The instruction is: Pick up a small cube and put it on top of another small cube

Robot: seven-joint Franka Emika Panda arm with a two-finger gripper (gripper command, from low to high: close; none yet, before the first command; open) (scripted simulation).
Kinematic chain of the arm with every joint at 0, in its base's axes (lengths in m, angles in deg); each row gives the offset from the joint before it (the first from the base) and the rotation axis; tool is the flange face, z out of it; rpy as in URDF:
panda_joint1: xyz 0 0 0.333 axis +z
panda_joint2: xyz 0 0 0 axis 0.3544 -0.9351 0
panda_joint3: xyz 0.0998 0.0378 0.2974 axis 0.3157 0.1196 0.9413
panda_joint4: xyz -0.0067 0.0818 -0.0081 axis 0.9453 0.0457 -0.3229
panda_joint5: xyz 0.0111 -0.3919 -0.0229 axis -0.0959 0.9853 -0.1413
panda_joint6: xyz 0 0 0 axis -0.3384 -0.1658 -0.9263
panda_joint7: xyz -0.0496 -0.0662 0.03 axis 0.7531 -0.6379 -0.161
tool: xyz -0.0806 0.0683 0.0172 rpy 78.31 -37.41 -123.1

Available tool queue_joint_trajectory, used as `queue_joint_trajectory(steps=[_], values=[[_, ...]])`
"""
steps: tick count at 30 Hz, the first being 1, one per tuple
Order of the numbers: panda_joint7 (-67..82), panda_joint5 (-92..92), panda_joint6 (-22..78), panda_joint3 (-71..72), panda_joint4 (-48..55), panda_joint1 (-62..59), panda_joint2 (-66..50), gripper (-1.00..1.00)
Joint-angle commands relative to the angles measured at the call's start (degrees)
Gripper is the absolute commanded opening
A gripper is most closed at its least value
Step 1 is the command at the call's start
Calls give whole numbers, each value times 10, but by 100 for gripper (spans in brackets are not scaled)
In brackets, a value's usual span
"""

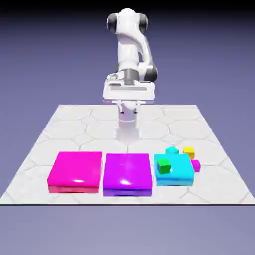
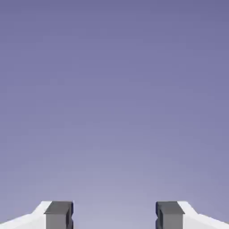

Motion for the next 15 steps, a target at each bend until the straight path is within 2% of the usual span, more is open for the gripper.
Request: queue_joint_trajectory(steps=[1, 15], values=[[-5, 12, 21, 20, 12, -3, -21, 0], [-73, 182, 313, 307, 181, -37, -311, 0]])
